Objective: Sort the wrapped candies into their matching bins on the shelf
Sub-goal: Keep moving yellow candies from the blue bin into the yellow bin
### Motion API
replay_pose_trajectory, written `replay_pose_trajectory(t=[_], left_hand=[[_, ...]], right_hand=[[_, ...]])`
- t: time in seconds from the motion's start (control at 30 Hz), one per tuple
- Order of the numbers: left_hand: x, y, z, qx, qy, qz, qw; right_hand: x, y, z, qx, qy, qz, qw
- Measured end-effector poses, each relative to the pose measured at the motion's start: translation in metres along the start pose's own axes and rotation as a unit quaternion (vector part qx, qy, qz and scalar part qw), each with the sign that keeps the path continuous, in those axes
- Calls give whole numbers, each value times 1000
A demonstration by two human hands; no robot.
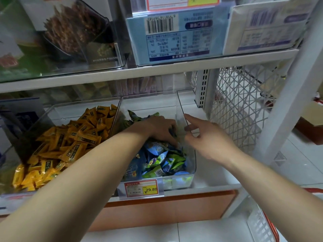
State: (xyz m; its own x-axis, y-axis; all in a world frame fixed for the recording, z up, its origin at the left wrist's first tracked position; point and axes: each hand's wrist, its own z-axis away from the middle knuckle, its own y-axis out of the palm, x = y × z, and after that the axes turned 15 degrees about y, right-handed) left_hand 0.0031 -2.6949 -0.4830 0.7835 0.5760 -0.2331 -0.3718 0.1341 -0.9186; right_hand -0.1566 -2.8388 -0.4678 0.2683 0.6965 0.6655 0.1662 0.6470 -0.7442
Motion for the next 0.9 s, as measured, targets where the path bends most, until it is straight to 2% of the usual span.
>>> replay_pose_trajectory(t=[0.13, 0.3, 0.4, 0.5, 0.6, 0.73, 0.8, 0.9], left_hand=[[-5, 7, -10, 76, -24, 3, 997], [-12, 6, -20, 88, -40, -19, 995], [-14, 6, -19, 80, -17, -11, 997], [-3, 5, -12, 11, 23, 28, 999], [10, -10, 2, -86, 24, 79, 993], [22, -41, 27, -220, 8, 176, 960], [27, -49, 34, -253, 14, 238, 937], [29, -47, 36, -251, -3, 216, 944]], right_hand=[[0, 1, -1, 11, -3, -5, 1000], [1, 1, -2, 12, -11, -16, 1000], [0, -1, 0, 14, -9, -28, 999], [-2, -2, -1, 14, 3, -26, 1000], [-2, -1, -3, 15, 3, -25, 1000], [0, 0, -4, 18, -1, -26, 1000], [0, 0, -4, 22, 1, -24, 999], [0, 1, -4, 19, -7, -22, 1000]])
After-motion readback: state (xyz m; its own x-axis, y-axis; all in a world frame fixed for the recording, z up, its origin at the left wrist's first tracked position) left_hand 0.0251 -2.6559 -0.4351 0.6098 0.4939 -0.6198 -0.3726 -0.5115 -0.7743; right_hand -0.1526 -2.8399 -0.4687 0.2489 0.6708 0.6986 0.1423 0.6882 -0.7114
